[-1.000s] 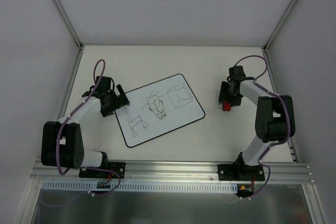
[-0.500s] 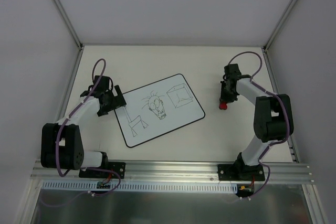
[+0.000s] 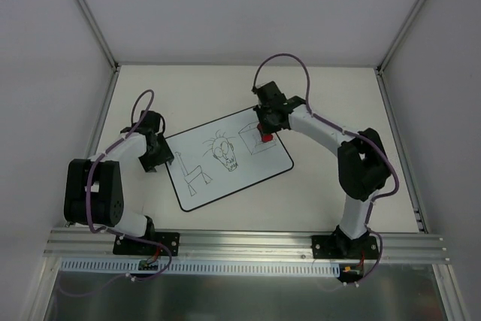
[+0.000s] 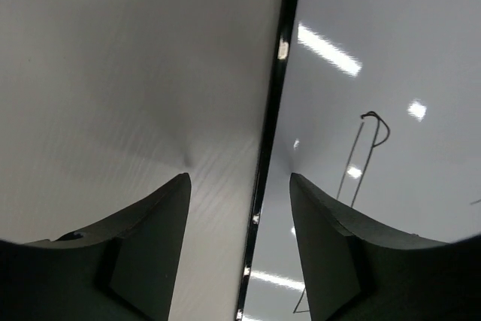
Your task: Erase the whiteboard
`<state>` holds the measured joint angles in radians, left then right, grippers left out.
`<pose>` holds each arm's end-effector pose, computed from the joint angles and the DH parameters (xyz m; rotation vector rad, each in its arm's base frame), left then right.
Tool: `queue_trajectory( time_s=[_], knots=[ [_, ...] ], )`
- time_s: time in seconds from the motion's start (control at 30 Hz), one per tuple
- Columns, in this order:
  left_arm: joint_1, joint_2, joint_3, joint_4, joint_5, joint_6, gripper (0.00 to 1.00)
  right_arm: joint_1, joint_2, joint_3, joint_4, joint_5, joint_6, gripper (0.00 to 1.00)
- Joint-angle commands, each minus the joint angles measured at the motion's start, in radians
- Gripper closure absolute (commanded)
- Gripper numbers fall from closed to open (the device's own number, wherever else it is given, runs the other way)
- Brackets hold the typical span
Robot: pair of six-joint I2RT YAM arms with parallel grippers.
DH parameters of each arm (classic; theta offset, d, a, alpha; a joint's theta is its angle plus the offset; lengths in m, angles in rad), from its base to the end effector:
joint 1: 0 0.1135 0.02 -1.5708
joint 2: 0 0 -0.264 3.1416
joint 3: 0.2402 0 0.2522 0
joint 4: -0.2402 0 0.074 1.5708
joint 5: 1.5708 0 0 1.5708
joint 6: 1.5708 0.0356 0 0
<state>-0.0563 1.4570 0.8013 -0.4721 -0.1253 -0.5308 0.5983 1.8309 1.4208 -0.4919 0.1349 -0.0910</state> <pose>0.2675 -0.0106 0.1752 -0.6672 2.5981 -0.0137 0.3367 0.2237 0.2402 -0.7773 2.3362 0.0536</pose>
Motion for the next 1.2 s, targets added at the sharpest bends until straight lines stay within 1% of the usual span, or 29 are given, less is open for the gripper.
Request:
queue_trajectory(
  time_s=[0.0, 0.03, 0.2, 0.3, 0.33, 0.43, 0.5, 0.53, 0.6, 0.63, 0.67, 0.73, 0.83, 1.03, 1.17],
  knots=[
    [0.018, 0.029, 0.010, -0.082, -0.040, -0.052, 0.46, 0.072, 0.086, 0.088, -0.028, 0.019, -0.015, 0.97],
    [0.021, 0.038, 0.006, -0.083, -0.037, -0.055, 0.50, 0.101, 0.103, 0.105, -0.028, 0.016, -0.015, 0.97],
    [0.036, 0.052, 0.002, -0.086, -0.005, -0.064, 0.59, 0.190, 0.197, 0.190, -0.028, 0.005, -0.024, 1.00],
    [0.050, 0.029, 0.024, -0.086, 0.010, -0.048, 0.62, 0.218, 0.226, 0.222, -0.030, 0.002, -0.035, 1.00],
    [0.082, 0.022, 0.051, -0.082, 0.032, -0.022, 0.62, 0.233, 0.237, 0.225, -0.028, -0.001, -0.038, 1.00],
    [0.104, 0.023, 0.139, -0.082, 0.045, 0.038, 0.62, 0.247, 0.252, 0.219, -0.028, 0.002, -0.041, 1.00],
    [0.108, 0.054, 0.208, -0.077, 0.056, 0.064, 0.62, 0.248, 0.258, 0.207, -0.028, 0.005, -0.039, 1.00],
    [0.110, 0.093, 0.226, -0.073, 0.078, 0.064, 0.62, 0.248, 0.260, 0.204, -0.028, 0.003, -0.039, 1.00],
    [0.108, 0.143, 0.265, -0.054, 0.101, 0.045, 0.65, 0.250, 0.261, 0.196, -0.028, -0.001, -0.036, 1.00],
    [0.108, 0.169, 0.272, -0.045, 0.113, 0.035, 0.72, 0.251, 0.263, 0.198, -0.030, -0.003, -0.036, 1.00],
    [0.108, 0.219, 0.279, -0.039, 0.122, 0.023, 0.77, 0.255, 0.265, 0.199, -0.030, -0.004, -0.036, 1.00],
    [0.110, 0.267, 0.292, -0.025, 0.162, -0.003, 0.89, 0.261, 0.266, 0.199, -0.028, -0.001, -0.038, 1.00],
    [0.108, 0.327, 0.294, -0.017, 0.171, -0.026, 1.00, 0.271, 0.269, 0.199, -0.034, 0.006, -0.041, 1.00],
    [0.093, 0.355, 0.262, -0.017, 0.170, -0.050, 1.00, 0.308, 0.303, 0.237, -0.060, -0.035, -0.033, 1.00],
    [0.061, 0.356, 0.239, -0.013, 0.170, -0.077, 1.00, 0.359, 0.361, 0.340, -0.105, -0.073, -0.018, 1.00]
  ],
)
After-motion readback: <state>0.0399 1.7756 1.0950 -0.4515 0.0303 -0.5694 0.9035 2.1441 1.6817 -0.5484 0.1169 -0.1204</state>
